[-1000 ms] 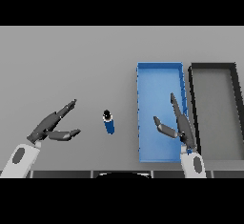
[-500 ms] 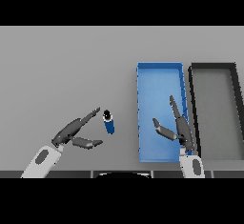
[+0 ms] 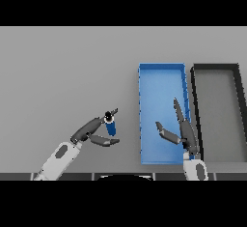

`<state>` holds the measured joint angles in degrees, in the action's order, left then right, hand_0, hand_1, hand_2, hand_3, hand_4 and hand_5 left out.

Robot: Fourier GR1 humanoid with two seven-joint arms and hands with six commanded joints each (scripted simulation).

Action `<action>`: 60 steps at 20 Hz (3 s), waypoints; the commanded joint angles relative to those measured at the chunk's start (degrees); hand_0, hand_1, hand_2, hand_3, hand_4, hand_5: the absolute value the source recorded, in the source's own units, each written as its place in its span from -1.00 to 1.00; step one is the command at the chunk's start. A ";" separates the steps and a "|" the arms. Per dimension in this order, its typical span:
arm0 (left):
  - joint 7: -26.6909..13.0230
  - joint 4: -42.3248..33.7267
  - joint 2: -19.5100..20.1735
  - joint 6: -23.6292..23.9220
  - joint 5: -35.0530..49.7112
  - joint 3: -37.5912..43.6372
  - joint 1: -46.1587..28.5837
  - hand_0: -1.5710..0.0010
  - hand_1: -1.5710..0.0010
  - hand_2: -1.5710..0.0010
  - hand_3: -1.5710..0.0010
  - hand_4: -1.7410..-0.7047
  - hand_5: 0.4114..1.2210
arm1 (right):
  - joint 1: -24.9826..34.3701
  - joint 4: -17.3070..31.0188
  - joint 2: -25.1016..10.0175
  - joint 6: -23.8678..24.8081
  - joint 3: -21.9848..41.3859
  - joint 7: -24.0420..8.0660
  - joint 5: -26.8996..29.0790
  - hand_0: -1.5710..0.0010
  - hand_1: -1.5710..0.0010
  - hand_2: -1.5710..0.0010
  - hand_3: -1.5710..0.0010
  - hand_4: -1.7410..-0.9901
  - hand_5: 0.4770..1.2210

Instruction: Pick up the blue pipe and place it into the blue bin.

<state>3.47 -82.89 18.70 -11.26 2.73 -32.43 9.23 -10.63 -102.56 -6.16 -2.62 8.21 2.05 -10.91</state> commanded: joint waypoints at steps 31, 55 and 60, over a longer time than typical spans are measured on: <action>-0.22 -8.92 -10.04 3.68 3.33 -1.99 4.34 -0.99 -0.99 -0.99 -0.90 -0.99 0.99 | -0.40 0.15 -0.80 -0.11 -0.96 2.63 0.34 1.00 1.00 1.00 1.00 0.61 -0.66; -2.41 -9.62 -9.71 2.76 1.93 -2.42 4.96 -1.00 -1.00 -1.00 -0.89 -1.00 1.00 | 19.45 -13.52 -13.40 -24.18 6.64 -17.31 29.74 1.00 1.00 1.00 1.00 0.16 -0.88; -1.25 -9.89 -10.04 1.53 2.93 -2.65 4.72 -1.00 -1.00 -1.00 -0.93 -1.00 1.00 | 25.46 -10.75 -9.93 -25.38 11.19 -20.96 28.37 1.00 1.00 1.00 1.00 0.35 -0.86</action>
<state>2.26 -92.79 8.63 -9.85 5.76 -35.09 13.98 14.86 -113.31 -16.04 -27.98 19.42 -19.08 17.43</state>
